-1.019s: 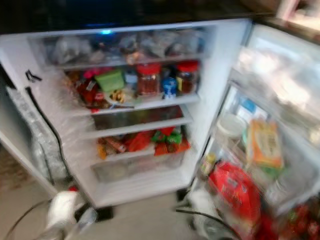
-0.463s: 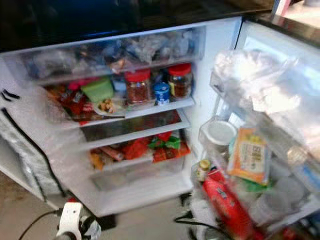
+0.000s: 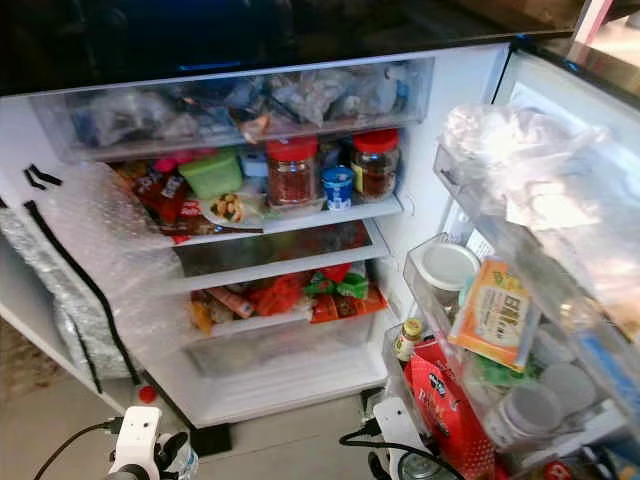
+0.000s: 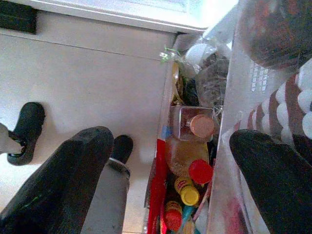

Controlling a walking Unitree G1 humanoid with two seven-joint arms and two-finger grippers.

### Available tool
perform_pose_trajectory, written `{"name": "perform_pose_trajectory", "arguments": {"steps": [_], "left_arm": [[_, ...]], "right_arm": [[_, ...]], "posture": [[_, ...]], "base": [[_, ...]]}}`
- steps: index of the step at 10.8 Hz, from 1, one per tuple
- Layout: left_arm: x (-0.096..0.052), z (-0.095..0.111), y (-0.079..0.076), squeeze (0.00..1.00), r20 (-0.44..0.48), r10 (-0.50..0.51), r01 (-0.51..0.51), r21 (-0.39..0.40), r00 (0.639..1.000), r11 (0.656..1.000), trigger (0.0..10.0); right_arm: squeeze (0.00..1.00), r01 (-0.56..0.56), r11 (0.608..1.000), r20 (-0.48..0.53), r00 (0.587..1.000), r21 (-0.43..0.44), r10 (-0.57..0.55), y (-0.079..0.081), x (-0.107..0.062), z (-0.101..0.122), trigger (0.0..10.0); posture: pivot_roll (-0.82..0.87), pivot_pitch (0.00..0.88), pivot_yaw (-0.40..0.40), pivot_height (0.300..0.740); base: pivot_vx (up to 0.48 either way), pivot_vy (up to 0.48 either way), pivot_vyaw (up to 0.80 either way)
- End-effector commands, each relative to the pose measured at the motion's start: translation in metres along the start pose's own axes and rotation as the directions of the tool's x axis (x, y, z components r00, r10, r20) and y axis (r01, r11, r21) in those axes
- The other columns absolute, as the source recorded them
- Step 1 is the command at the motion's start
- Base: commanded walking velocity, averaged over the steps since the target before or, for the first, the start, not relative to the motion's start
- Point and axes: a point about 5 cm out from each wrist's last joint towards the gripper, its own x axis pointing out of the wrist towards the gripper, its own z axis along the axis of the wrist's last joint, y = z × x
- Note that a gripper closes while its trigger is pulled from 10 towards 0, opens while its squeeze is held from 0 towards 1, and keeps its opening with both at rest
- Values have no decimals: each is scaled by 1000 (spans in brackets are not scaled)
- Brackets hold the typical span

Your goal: Restocking fridge

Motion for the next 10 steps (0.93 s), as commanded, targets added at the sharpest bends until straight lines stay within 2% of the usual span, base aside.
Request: {"name": "perform_pose_trajectory", "arguments": {"steps": [1,5,10], "left_arm": [[-2,-4,1,0,-11,-2,2,2,1000,1000,10000],[-2,-8,-4,0,-30,-17,17,7,999,1000,10000],[-4,-13,-9,0,-43,-34,35,25,998,999,10000]], "right_arm": [[0,35,999,14,999,-11,-35,-11,-1,2,10000],[0,6,999,12,1000,-34,-6,-6,-1,-2,10000],[0,-17,999,3,1000,-47,17,-7,-2,-12,10000]], "posture": [[8,0,-4,740],[23,0,-8,740],[29,0,-8,740]], "base": [[0,0,0],[0,0,0],[0,0,0]]}}
